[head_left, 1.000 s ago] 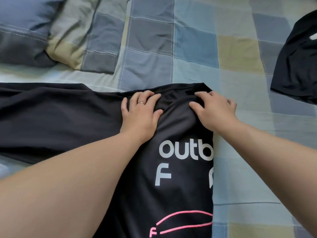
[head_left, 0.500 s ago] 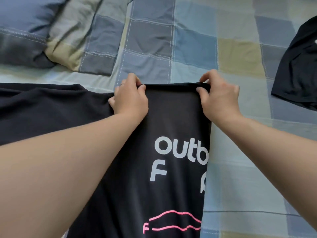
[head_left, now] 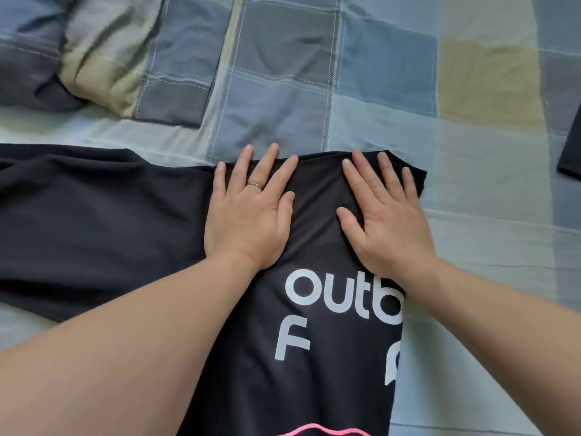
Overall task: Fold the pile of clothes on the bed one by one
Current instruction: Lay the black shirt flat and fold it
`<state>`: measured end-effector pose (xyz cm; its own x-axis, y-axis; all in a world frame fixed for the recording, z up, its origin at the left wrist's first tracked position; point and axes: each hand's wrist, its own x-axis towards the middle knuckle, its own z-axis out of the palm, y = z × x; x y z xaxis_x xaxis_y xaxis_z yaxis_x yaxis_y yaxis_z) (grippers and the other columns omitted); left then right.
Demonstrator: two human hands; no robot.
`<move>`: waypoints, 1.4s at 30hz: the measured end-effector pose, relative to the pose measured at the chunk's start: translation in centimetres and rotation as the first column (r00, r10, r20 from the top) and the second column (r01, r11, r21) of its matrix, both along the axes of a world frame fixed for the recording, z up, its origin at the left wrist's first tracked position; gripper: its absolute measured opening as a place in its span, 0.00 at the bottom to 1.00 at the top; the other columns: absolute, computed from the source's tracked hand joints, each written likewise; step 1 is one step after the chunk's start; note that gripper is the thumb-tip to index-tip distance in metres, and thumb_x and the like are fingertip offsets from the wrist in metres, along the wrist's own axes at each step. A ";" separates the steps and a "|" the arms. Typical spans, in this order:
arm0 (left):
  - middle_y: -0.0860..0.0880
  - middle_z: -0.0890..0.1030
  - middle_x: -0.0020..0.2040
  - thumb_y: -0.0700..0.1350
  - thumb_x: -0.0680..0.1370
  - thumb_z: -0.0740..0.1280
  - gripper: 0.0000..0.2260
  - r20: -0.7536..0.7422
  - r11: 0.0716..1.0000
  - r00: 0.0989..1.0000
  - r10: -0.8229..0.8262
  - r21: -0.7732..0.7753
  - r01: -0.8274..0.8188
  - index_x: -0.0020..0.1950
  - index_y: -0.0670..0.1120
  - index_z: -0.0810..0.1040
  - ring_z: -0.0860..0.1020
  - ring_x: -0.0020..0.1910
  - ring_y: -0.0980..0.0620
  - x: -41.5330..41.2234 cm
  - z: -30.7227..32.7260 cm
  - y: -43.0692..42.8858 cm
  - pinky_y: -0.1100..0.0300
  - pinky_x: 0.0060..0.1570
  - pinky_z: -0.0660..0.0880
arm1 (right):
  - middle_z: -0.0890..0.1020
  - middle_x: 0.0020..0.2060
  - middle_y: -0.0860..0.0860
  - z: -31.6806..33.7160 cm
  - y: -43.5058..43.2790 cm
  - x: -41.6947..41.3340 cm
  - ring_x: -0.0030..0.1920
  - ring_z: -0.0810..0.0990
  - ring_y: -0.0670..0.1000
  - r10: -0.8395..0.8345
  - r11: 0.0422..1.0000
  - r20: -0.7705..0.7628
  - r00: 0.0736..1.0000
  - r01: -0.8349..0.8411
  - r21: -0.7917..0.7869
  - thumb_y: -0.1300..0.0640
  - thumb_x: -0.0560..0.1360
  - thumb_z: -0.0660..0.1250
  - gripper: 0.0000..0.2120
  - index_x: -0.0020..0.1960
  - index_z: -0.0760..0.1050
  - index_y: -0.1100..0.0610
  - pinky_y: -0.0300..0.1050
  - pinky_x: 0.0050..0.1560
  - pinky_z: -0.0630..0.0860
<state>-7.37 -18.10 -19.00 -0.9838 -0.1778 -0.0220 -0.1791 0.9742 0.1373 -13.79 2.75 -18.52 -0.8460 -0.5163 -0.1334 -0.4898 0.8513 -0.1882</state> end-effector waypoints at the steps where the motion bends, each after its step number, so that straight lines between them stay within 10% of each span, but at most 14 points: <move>1: 0.55 0.56 0.82 0.57 0.83 0.46 0.25 0.004 1.000 1.000 0.003 0.000 -0.003 0.81 0.61 0.55 0.52 0.81 0.46 -0.1 -0.1 -0.1 0.43 0.79 0.47 | 0.47 0.82 0.41 -0.2 0.0 -0.2 0.82 0.42 0.50 -0.011 1.000 0.002 1.000 0.011 -0.010 0.37 0.81 0.45 0.33 0.83 0.46 0.45 0.55 0.80 0.39; 16: 0.49 0.53 0.83 0.54 0.85 0.52 0.23 -0.092 0.998 0.996 0.021 -0.053 -0.026 0.81 0.58 0.57 0.48 0.82 0.42 0.7 0.2 1.0 0.37 0.77 0.45 | 0.39 0.82 0.46 1.4 -0.3 8.3 0.81 0.36 0.49 -0.127 0.990 0.200 0.972 0.135 -0.028 0.38 0.82 0.49 0.32 0.82 0.42 0.43 0.55 0.78 0.34; 29: 0.48 0.42 0.83 0.62 0.82 0.53 0.32 0.259 0.945 0.924 -0.281 0.242 0.219 0.83 0.55 0.45 0.40 0.81 0.48 22.0 3.5 3.9 0.43 0.78 0.40 | 0.39 0.82 0.45 6.0 3.2 29.2 0.81 0.39 0.51 -0.297 0.955 0.453 0.841 0.274 0.117 0.41 0.83 0.56 0.33 0.82 0.43 0.41 0.57 0.80 0.43; 42: 0.55 0.69 0.74 0.64 0.78 0.63 0.25 0.098 0.740 0.765 -0.636 0.360 0.569 0.73 0.56 0.71 0.58 0.78 0.50 38.8 7.5 5.5 0.43 0.78 0.47 | 0.74 0.65 0.47 9.6 9.6 44.9 0.66 0.74 0.51 -0.531 0.821 0.604 0.594 0.538 0.192 0.35 0.71 0.70 0.32 0.71 0.70 0.46 0.56 0.68 0.71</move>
<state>31.47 -12.59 -11.47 -0.8473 0.4994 -0.1810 0.3757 0.8043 0.4604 31.13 12.36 -8.93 -0.7009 -0.0030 -0.7132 0.2793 0.9190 -0.2783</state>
